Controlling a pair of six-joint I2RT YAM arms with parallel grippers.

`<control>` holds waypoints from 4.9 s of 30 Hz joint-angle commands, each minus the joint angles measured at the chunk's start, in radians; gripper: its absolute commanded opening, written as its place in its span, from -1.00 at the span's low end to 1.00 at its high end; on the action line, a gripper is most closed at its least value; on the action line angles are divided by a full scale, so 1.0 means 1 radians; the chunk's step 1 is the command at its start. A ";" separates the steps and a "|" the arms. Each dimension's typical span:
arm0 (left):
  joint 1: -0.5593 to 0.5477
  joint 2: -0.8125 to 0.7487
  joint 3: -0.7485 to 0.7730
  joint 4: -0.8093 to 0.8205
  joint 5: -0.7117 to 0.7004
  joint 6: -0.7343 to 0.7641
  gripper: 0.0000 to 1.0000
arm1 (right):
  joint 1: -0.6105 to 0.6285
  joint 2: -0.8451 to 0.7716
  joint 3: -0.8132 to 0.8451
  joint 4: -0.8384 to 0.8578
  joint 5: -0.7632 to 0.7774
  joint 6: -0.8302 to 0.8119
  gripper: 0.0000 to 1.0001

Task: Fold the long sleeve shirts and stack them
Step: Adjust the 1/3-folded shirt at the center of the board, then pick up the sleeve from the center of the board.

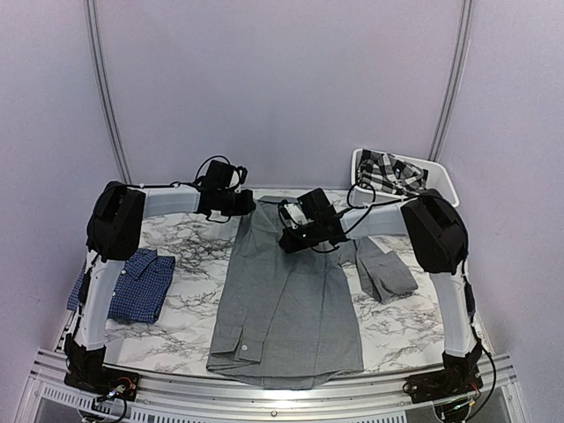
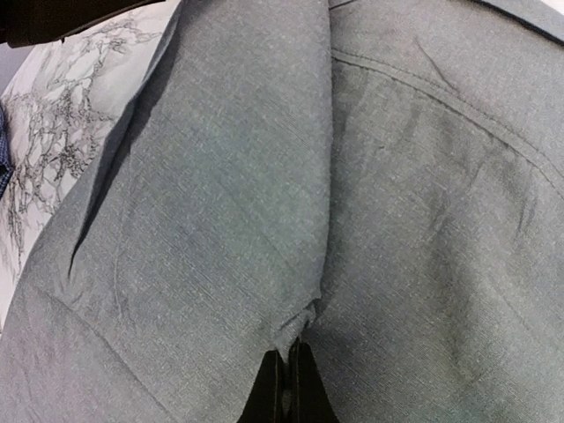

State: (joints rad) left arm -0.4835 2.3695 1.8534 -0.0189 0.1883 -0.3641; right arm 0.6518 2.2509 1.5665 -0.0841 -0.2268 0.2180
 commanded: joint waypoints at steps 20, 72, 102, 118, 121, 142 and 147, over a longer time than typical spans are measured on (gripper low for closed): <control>0.051 -0.067 0.016 0.030 -0.030 0.030 0.13 | 0.024 -0.152 -0.052 0.076 0.002 0.038 -0.36; -0.356 -1.048 -1.136 0.081 -0.268 -0.160 -0.06 | 0.003 -0.589 -0.536 -0.035 0.256 0.200 0.05; -0.286 -0.725 -1.232 0.037 -0.061 -0.178 -0.07 | 0.001 -1.165 -0.903 -0.487 0.565 0.572 0.46; -0.311 -0.705 -0.941 -0.020 -0.115 -0.206 -0.03 | -0.464 -1.203 -1.126 -0.170 0.283 0.379 0.66; -0.323 -0.698 -0.913 -0.001 -0.114 -0.210 -0.03 | -0.521 -1.184 -1.174 -0.065 0.170 0.363 0.56; -0.331 -0.628 -0.766 0.217 0.146 -0.170 0.02 | -0.446 -1.237 -1.008 0.034 0.021 0.106 -1.00; -0.331 -0.572 -0.685 0.247 0.248 -0.134 0.04 | -0.390 -1.239 -0.972 0.071 -0.166 0.057 -1.00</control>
State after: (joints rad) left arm -0.8146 1.7535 1.1072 0.1745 0.3264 -0.5472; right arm 0.2317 1.0149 0.5495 -0.0025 -0.2226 0.3550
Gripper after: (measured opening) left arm 0.518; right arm 0.002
